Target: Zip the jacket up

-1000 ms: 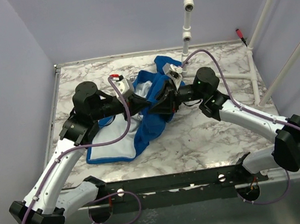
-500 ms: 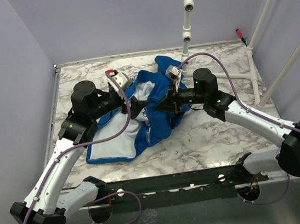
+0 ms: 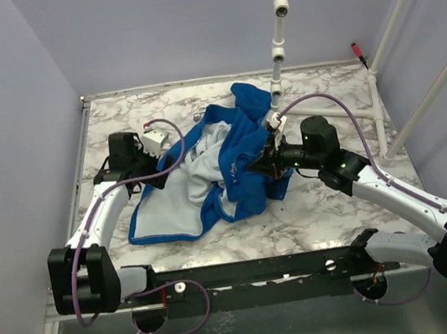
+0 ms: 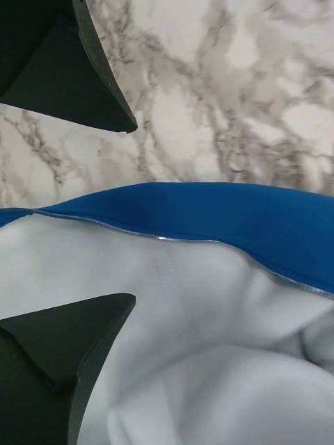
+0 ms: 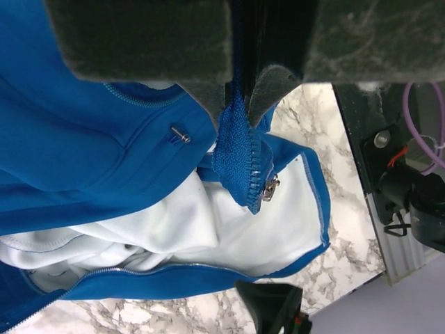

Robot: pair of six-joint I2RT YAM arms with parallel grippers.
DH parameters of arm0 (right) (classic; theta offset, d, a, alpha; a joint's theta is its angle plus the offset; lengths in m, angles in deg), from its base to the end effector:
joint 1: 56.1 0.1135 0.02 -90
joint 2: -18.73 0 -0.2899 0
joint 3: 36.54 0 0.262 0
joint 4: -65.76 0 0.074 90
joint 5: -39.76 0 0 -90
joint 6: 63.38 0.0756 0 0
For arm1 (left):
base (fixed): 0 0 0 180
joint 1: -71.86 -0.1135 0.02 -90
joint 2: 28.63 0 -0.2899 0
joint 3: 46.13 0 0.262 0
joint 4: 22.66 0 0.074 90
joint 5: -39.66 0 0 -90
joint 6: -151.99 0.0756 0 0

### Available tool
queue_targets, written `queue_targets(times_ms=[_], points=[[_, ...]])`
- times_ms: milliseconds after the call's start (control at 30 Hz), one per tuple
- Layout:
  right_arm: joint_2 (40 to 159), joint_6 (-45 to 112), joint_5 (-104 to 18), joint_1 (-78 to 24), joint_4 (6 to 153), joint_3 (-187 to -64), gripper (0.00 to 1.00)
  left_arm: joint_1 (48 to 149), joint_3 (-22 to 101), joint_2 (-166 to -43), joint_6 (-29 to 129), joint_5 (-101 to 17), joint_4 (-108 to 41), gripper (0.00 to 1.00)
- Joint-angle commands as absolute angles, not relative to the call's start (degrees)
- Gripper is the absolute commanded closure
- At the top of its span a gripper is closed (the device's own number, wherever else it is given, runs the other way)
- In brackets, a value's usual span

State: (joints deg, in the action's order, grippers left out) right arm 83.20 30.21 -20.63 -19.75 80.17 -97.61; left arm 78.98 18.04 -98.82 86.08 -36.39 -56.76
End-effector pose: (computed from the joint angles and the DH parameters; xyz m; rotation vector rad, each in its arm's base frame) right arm 0.2111 0.2018 0.3168 -0.8959 1.7367 0.9545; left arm 0.2905 -0.0546 0.2638 0.7271 2.1283 -0.1176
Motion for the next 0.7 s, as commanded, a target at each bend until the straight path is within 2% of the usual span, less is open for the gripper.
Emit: queue_targets(times_ms=[0,233,400,533,667], points=[[80.90,28.49,-22.79,-19.63,80.24,-96.66,0.99,75.04,16.37,-101.46,92.20,-38.90,-62.37,0.03],[79.70,27.16,-22.58,-19.65,81.74,-96.57,0.99,70.87,13.32,-102.52,95.64,-42.01,-64.42,0.05],[79.50,27.15,-22.40,-19.64,81.68,-96.61,0.99,70.17,9.63,-100.98,102.76,-42.61,-66.62,0.14],[79.88,27.17,-21.46,-19.67,81.26,-96.85,0.99,69.83,7.55,-102.23,105.00,-43.22,-66.75,0.27],[80.77,27.65,-20.26,-19.68,80.24,-96.76,0.99,69.22,8.68,-105.25,103.58,-42.34,-64.96,0.49]])
